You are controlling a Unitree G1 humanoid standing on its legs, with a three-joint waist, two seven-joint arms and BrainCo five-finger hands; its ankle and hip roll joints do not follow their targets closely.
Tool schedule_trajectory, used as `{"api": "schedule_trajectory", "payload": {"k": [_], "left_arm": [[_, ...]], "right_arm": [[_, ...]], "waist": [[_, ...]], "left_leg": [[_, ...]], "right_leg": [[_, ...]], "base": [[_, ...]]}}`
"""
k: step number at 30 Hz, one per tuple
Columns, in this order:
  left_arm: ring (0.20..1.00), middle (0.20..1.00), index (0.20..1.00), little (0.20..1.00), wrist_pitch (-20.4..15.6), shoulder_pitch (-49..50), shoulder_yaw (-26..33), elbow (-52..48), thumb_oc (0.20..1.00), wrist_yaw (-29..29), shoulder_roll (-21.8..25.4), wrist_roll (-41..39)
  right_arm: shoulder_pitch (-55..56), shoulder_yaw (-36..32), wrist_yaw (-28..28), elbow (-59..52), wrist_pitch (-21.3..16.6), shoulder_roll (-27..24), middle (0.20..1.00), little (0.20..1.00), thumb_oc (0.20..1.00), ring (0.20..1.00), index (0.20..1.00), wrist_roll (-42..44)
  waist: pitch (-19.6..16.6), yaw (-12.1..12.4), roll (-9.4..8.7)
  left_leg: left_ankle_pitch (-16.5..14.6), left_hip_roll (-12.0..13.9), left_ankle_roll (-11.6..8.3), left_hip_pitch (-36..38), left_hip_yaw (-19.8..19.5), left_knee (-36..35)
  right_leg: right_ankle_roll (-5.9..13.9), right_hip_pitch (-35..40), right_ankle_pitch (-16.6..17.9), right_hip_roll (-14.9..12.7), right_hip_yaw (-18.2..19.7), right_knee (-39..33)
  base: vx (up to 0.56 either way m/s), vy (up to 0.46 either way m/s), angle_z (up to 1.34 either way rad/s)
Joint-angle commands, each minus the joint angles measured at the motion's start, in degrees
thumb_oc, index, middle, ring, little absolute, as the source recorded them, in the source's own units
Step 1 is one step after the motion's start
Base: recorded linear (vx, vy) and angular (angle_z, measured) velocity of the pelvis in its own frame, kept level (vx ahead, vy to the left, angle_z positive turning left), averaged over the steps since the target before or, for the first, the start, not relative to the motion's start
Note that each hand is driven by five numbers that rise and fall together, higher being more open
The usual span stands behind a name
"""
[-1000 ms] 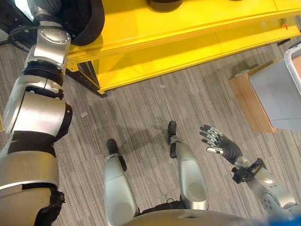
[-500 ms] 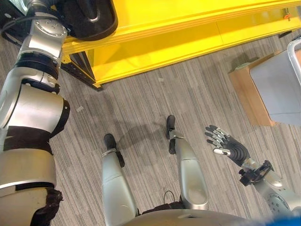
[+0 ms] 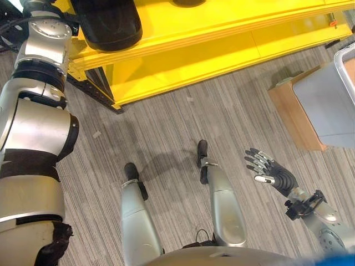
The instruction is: Move parts from the plastic box to the shelf.
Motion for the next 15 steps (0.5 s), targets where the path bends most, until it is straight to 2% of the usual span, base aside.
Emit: {"api": "schedule_trajectory", "payload": {"k": [1,3,7,8,9,12,13,15], "left_arm": [[1.0,1.0,1.0,1.0,-3.93,-6.0,-0.97,-2.22,1.0,1.98,8.78,3.63],[1.0,1.0,1.0,1.0,-3.73,-6.15,-4.06,-3.31,1.0,1.11,9.59,7.74],[1.0,1.0,1.0,1.0,-5.17,-3.21,-4.8,-8.31,1.0,-0.5,9.39,10.76],[1.0,1.0,1.0,1.0,-6.01,-0.08,-3.67,-13.93,1.0,-0.93,9.25,11.85],[1.0,1.0,1.0,1.0,-5.95,0.17,-3.45,-14.09,1.0,-0.91,9.3,11.91],[1.0,1.0,1.0,1.0,-6.92,7.13,-0.33,-25.4,1.0,-0.9,10.15,15.42],[1.0,1.0,1.0,1.0,-7.1,10.49,2.08,-30.2,1.0,-0.99,10.23,15.82],[1.0,1.0,1.0,1.0,-8.03,17.78,6.34,-36.68,1.0,-1.9,10.62,15.92]], "right_arm": [[0.33,-0.88,1.19,0.83,-1.56,-2.53,1.0,1.0,1.0,1.0,1.0,1.72],[-0.38,-0.58,1.66,0.76,-1.71,-2.76,1.0,1.0,1.0,1.0,1.0,1.8],[-1.95,0.82,1.82,1.52,-2.08,-1.67,1.0,1.0,1.0,1.0,1.0,1.33],[-2.22,1.14,1.81,2.01,-2.29,-0.58,1.0,1.0,1.0,1.0,1.0,0.82],[-2.22,1.17,1.82,2.05,-2.31,-0.66,1.0,1.0,1.0,1.0,1.0,0.81],[-2.55,1.44,1.81,2.58,-2.63,0.78,1.0,1.0,1.0,1.0,1.0,-0.21],[-2.71,1.23,1.55,3.01,-2.74,1.45,1.0,1.0,1.0,1.0,1.0,-0.58],[-2.53,0.92,1.14,3.84,-3.05,2.94,1.0,1.0,1.0,1.0,1.0,-1.47]], "waist": [[-0.75,1.1,0.22],[-0.91,1.35,0.48],[-0.22,2.51,1.25],[0.17,3.28,1.79],[0.26,3.24,1.83],[0.88,4.38,2.66],[1.15,4.71,2.69],[1.13,5.34,3.21]], "left_leg": [[-0.82,-0.7,1.11,3.24,0.07,-1.27],[-0.66,-0.77,1.04,4.99,0.05,-2.14],[-0.25,-1.1,0.82,10.09,0.26,-4.22],[-0.12,-1.31,0.81,12.1,0.12,-5.29],[-0.09,-1.31,0.8,12.31,0.13,-5.39],[0.44,-1.64,0.66,15.68,-0.17,-7.54],[2.01,-1.99,0.98,16.1,0.0,-8.33],[2.36,-2.2,0.98,18.28,-0.18,-9.64]], "right_leg": [[3.27,2.58,-4.72,-1.44,0.97,3.11],[3.31,4.22,-4.89,-1.54,0.7,2.8],[3.31,9.18,-5.23,-2.04,-0.05,1.92],[3.33,11.37,-5.36,-2.36,-0.39,1.34],[3.33,11.57,-5.35,-2.36,-0.41,1.27],[3.26,15.09,-5.59,-2.8,-1.33,0.4],[2.68,15.88,-4.4,-3.33,-1.78,-0.53],[2.63,18.27,-4.63,-3.58,-2.38,-1.15]], "base": [[0.0,0.0,0.0],[0.0,0.0,0.0],[0.04,-0.002,0.05],[0.0,0.0,0.0],[0.03,-0.013,0.06],[-0.01,-0.011,0.13],[-0.03,-0.021,0.19],[0.01,-0.017,0.26]]}}
